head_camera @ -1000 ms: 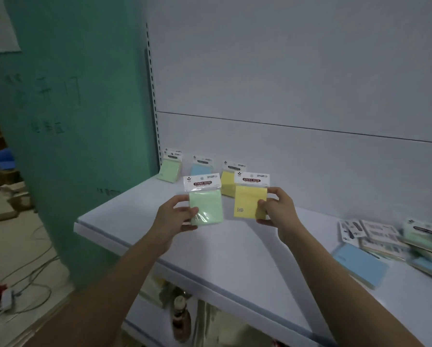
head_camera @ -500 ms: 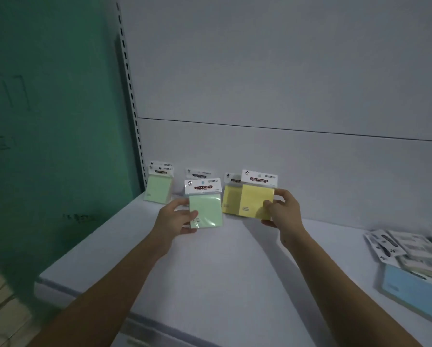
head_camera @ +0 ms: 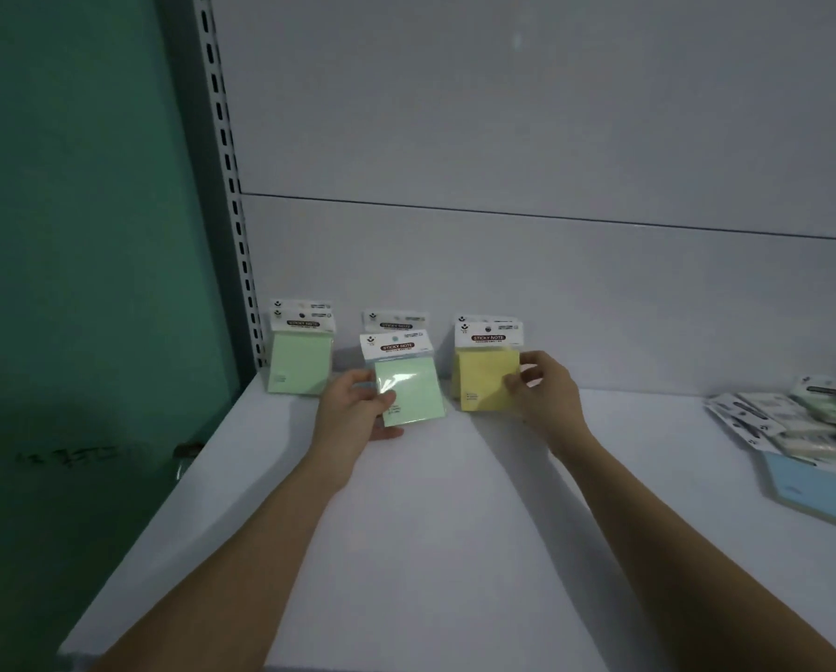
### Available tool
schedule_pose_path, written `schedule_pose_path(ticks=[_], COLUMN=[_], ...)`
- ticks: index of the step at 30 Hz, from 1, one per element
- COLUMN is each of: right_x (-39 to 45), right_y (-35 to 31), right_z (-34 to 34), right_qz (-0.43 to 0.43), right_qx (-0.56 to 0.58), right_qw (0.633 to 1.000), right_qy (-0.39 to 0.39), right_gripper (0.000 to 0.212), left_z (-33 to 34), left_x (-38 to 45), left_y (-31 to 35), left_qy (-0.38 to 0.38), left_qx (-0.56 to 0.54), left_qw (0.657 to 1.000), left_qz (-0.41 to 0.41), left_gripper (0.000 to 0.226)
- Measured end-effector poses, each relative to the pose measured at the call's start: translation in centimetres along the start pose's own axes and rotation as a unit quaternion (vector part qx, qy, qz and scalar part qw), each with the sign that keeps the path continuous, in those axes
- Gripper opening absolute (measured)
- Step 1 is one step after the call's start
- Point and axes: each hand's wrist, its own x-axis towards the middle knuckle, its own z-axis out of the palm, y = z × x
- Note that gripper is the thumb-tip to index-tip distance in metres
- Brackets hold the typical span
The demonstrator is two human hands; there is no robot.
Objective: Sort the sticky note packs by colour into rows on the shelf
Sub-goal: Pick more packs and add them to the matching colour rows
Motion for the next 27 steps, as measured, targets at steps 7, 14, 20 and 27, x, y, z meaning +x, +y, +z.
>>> schedule_pose_path(ticks=[7, 14, 20, 27], right_x=[-1.0, -0.2, 0.2, -1.9], right_y=[0.3, 0.8, 1.4, -0.7], right_z=[2.4, 2.6, 2.8, 1.8], right_qz=[0.021, 0.001, -0.008, -0.082], right_qx=[-0.014, -0.046, -0.051, -0.049], right_qw=[0.998, 0.998, 0.998, 0.987], right_qy=[0.063, 0.049, 0.045, 0.129], right_gripper=[0.026, 0.030, 0.037, 0.025], left_z=[0.0, -0.2, -0.2, 0.3], left_x=[0.2, 0.1, 0.1, -1.0], left_y=[-0.2, -0.4, -0.7, 0.3], left_qy=[-0.029, -0.032, -0.026, -0.014], left_qx=[0.006, 0.008, 0.011, 0.032], left_qw=[0.999, 0.999, 0.999, 0.999], left_qz=[0.019, 0.022, 0.027, 0.022], left_gripper=[0.028, 0.028, 0.031, 0.032])
